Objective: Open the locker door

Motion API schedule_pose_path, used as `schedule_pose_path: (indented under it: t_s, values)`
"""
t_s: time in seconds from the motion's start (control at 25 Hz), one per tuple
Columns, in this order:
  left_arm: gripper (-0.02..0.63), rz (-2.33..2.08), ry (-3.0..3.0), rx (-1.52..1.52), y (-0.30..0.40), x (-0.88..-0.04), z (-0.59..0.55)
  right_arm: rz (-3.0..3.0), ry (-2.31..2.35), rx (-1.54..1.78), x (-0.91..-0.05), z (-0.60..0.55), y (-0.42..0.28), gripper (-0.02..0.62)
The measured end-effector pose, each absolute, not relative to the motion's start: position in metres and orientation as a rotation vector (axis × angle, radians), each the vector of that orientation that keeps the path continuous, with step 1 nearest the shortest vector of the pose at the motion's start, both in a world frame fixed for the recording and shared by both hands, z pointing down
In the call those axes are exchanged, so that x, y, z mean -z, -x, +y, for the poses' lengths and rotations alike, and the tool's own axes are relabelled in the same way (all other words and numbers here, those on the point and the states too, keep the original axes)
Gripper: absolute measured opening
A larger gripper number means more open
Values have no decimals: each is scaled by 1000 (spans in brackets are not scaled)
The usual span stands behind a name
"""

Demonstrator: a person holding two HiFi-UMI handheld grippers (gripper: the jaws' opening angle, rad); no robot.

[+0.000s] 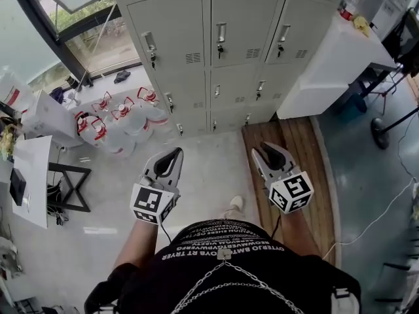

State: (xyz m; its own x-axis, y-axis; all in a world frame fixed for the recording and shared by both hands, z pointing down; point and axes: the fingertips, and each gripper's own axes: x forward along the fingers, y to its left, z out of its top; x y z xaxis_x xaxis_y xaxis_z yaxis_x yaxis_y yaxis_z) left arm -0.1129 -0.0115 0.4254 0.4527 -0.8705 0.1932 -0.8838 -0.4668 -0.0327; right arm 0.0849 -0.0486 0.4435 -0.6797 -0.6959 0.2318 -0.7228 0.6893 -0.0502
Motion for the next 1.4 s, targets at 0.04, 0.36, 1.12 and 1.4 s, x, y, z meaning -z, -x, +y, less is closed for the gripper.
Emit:
schedule_pose_path:
  t_s: [0.04, 0.36, 1.12, 1.4]
  values:
    - [5, -1583, -2615, -280, 106, -424, -20, -2708, -1142, -207, -444, -56, -91, 97]
    - [5, -1615, -2604, -296, 58, -416, -75, -2716, -1123, -297, -453, -113, -147, 97]
    - [5, -1777, -2450, -299, 18, -423, -126, -2793, -884, -334, -466, -187, -172, 95]
    - [5, -1734, -2471, -296, 25, -431, -145, -2777, -888, -347, -472, -191, -164, 95]
